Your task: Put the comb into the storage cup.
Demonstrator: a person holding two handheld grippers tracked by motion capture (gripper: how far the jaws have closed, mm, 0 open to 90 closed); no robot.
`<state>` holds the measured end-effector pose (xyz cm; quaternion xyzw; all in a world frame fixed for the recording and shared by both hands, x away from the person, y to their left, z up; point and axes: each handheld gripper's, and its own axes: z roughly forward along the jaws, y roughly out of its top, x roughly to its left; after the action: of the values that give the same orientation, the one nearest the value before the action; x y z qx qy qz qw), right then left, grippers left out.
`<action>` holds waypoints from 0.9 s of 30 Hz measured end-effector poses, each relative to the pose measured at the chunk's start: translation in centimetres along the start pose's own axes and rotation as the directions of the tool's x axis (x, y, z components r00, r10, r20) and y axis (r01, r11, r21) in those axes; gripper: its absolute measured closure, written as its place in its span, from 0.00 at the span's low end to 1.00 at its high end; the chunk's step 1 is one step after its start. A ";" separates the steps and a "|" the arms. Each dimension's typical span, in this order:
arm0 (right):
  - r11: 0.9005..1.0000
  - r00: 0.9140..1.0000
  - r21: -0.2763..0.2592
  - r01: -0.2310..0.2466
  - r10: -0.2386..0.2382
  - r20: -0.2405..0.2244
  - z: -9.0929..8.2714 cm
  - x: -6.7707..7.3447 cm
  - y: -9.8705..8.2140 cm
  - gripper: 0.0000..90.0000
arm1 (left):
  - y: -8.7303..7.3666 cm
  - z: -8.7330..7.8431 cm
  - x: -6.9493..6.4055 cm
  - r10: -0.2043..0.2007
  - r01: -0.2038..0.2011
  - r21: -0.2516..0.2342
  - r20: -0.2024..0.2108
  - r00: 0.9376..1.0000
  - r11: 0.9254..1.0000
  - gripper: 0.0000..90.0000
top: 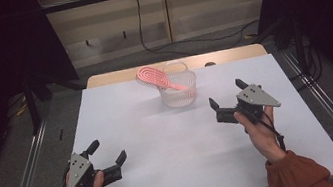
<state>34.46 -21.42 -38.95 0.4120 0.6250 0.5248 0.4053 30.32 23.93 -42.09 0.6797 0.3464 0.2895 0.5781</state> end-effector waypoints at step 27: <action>0.999 0.998 -0.010 -0.032 0.033 0.059 -5.5 -2.2 -1.8 0.00 | 0.0 -0.3 -0.2 -0.012 0.011 -0.015 -0.020 1.000 1.000 0.04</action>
<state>29.92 -25.46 -39.93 0.4354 0.6036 0.5218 0.4168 29.95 23.96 -42.03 0.6705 0.3540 0.2955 0.5812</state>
